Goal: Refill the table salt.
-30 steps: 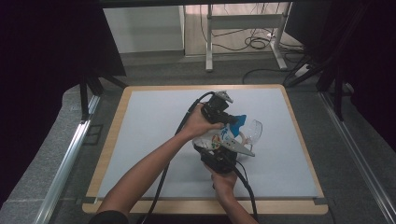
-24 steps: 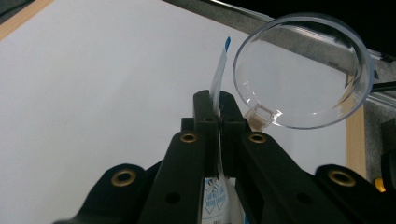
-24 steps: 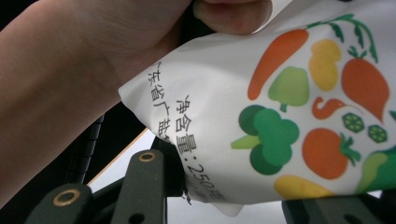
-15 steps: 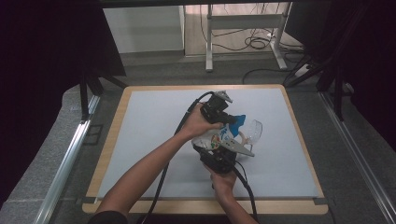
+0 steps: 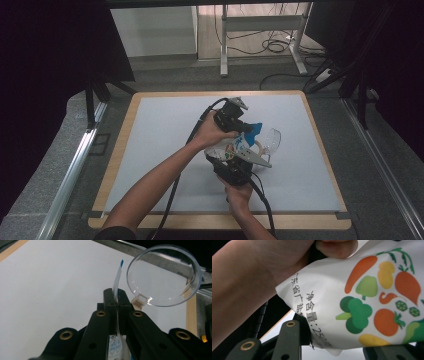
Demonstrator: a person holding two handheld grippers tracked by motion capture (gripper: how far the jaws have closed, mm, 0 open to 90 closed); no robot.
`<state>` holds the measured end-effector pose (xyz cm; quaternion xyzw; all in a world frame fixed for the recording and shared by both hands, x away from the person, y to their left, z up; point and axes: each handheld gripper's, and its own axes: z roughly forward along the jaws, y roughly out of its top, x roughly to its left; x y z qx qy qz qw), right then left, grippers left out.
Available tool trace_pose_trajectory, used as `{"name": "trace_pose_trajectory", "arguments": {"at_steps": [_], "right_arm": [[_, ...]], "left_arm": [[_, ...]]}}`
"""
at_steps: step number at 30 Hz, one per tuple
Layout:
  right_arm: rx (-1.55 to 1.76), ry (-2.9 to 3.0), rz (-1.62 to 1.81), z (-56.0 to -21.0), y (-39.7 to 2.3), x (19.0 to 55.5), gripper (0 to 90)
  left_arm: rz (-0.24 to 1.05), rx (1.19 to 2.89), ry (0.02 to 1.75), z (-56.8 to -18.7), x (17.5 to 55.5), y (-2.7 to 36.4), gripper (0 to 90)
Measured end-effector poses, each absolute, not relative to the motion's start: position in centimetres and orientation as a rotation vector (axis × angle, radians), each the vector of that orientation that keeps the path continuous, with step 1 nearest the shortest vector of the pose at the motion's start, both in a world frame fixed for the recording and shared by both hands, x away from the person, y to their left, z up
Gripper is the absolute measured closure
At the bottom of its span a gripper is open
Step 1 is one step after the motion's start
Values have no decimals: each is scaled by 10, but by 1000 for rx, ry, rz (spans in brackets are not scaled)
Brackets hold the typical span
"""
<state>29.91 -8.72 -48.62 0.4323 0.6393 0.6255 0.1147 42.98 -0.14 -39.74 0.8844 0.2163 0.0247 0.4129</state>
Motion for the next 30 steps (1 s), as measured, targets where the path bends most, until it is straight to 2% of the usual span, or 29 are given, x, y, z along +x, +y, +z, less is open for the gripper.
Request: {"name": "trace_pose_trajectory", "arguments": {"at_steps": [30], "right_arm": [[1259,1883,1823,-488,-87,299,634]], "left_arm": [[48,2209,546,-400,430,0,896]]}}
